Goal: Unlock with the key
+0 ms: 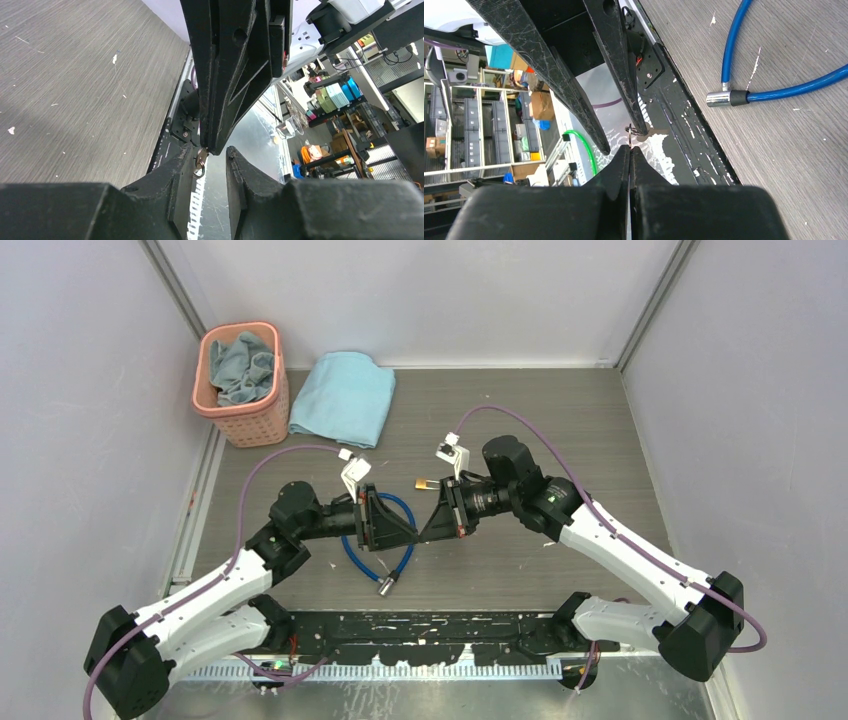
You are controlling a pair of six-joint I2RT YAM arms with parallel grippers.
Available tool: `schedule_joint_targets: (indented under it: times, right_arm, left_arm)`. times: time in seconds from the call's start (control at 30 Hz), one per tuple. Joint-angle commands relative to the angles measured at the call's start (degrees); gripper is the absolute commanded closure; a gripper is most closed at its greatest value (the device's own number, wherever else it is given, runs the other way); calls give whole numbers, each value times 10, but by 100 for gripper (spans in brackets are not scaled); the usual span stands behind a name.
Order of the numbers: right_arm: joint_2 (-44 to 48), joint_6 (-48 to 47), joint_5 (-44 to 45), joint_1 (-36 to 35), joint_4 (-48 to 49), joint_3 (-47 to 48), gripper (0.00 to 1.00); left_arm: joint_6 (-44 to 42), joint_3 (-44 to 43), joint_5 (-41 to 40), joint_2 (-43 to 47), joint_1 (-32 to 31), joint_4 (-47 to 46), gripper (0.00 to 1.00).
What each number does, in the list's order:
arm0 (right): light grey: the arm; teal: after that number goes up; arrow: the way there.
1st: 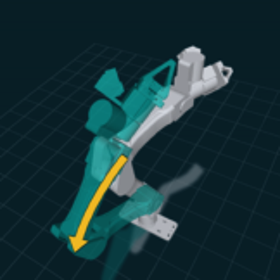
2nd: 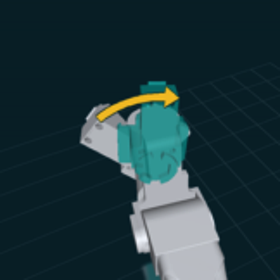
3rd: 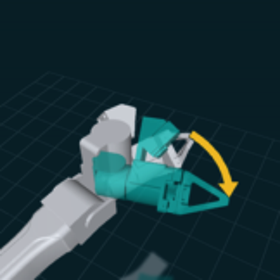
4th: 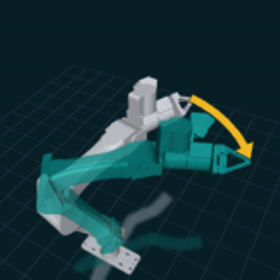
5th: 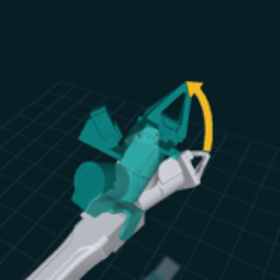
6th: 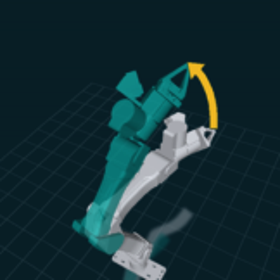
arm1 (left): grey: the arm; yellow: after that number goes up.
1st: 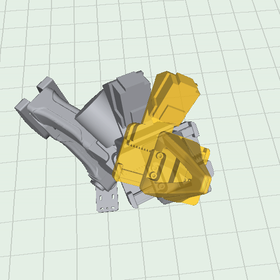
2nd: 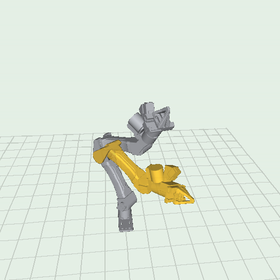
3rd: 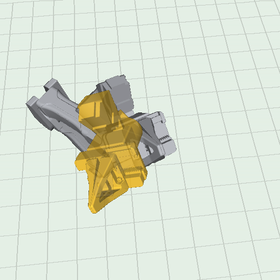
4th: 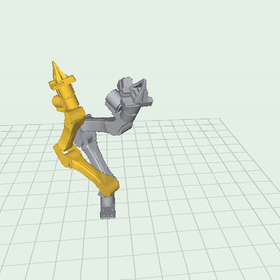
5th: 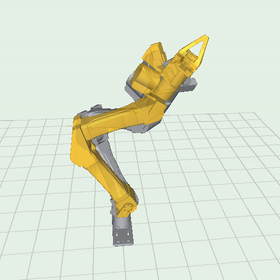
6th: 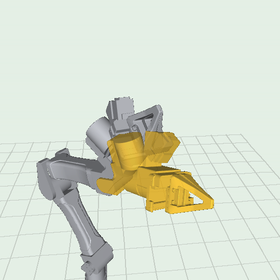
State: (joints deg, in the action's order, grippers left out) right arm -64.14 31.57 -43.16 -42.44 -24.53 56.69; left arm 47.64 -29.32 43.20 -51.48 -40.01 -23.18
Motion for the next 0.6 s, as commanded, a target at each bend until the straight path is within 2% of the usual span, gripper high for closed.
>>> schedule_joint_targets:
  times: [0.0,0.57]
  right_arm:
    - [13,1,-15,-2,30,17,99]
    - [14,0,-13,-3,35,14,99]
  left_arm:
    - [-3,-5,19,3,-2,-30,69]
    - [4,-4,34,7,-6,-37,88]
